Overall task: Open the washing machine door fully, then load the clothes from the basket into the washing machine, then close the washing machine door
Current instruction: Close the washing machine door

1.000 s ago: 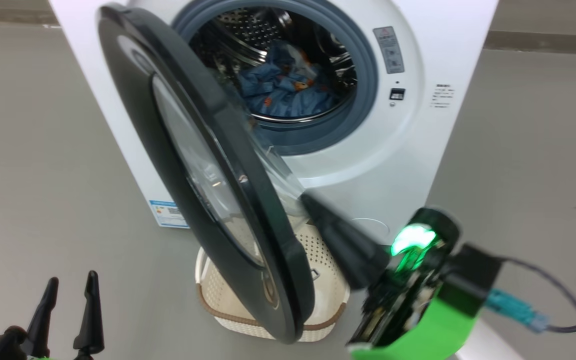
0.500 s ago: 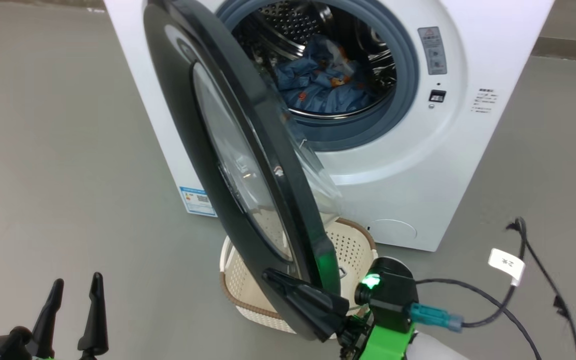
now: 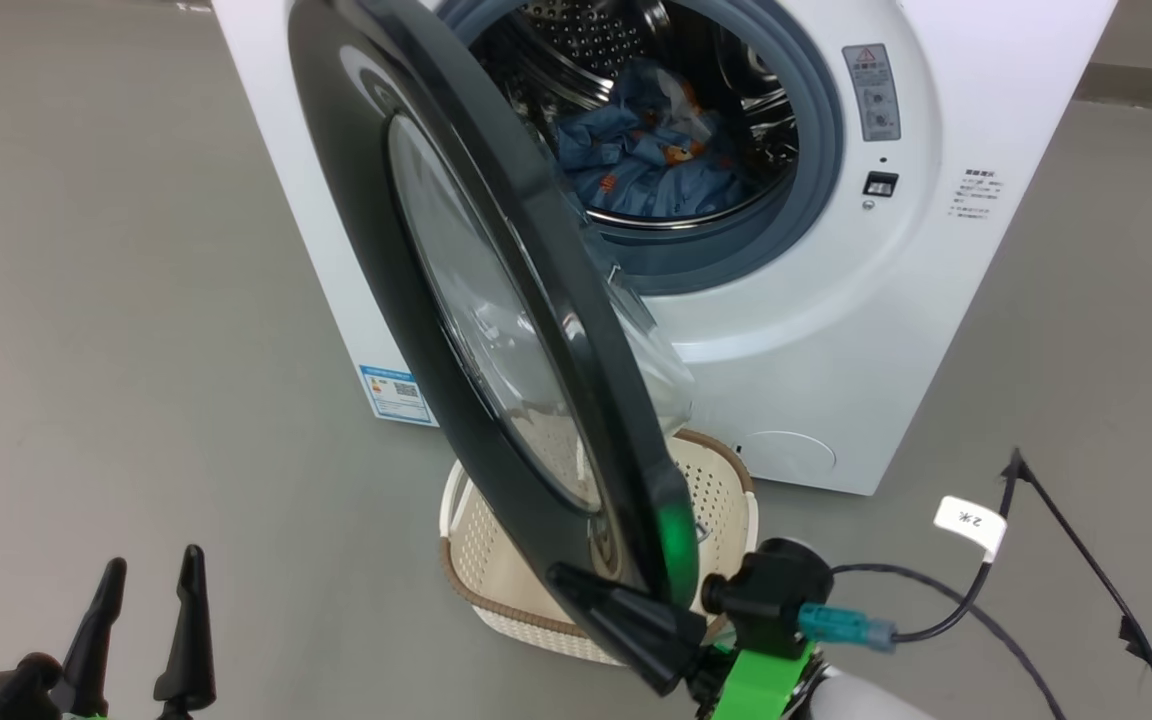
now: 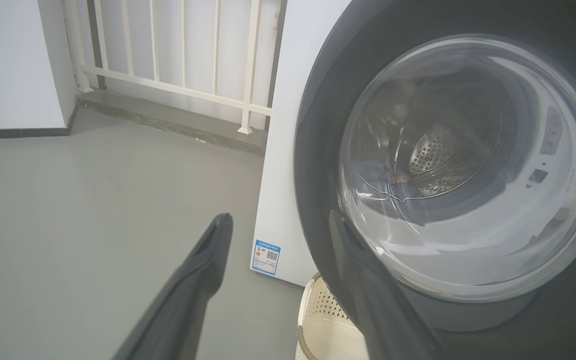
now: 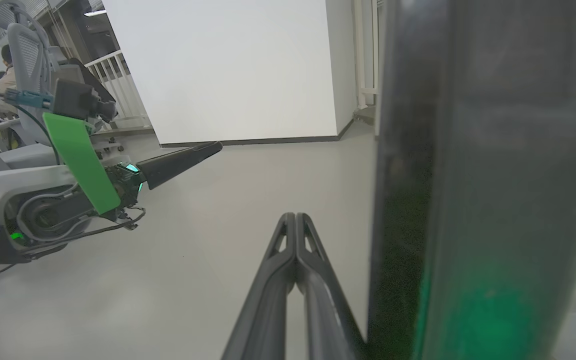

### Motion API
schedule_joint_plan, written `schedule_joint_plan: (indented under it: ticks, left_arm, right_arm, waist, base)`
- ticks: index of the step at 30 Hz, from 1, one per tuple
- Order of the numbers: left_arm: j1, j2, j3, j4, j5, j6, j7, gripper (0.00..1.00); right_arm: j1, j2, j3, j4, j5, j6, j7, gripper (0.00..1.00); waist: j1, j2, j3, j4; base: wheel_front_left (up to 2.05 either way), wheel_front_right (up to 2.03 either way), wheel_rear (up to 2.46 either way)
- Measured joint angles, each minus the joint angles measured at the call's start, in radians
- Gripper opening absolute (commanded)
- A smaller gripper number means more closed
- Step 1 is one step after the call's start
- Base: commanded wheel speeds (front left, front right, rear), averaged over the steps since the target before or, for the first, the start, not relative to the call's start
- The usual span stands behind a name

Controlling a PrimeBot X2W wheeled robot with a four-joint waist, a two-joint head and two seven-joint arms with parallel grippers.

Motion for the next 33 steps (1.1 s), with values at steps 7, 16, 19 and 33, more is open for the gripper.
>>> schedule_joint_plan:
  ticks: [7, 16, 19, 33]
  left_arm:
    - [-0.006, 0.009, -0.002, -0.003, -0.012, 0.0, 0.0, 1.0]
    - [-0.038, 0.041, -0.006, -0.019, -0.039, 0.0, 0.0, 1.0]
    - [-0.06, 0.056, -0.008, -0.028, -0.051, 0.0, 0.0, 1.0]
    - [-0.153, 0.102, -0.022, -0.061, -0.102, 0.0, 0.0, 1.0]
  right_arm:
    - [0.0, -0.029, -0.13, 0.04, -0.029, 0.001, -0.001, 0.0]
    - [-0.023, -0.021, -0.33, 0.102, -0.062, 0.001, -0.002, 0.0]
    - [-0.063, -0.009, -0.391, 0.121, -0.079, 0.001, -0.003, 0.0]
    - [-0.217, 0.027, -0.636, 0.133, -0.198, 0.001, -0.003, 0.0]
  waist:
    - [0.0, 0.0, 0.025, -0.02]
    - [0.0, 0.0, 0.09, -0.047]
    - [0.0, 0.0, 0.122, -0.054]
    - [0.0, 0.0, 0.286, -0.062]
  base:
    - [0.0, 0.0, 0.0]
    - [0.0, 0.0, 0.0]
    - [0.0, 0.0, 0.0]
    - [0.0, 0.0, 0.0]
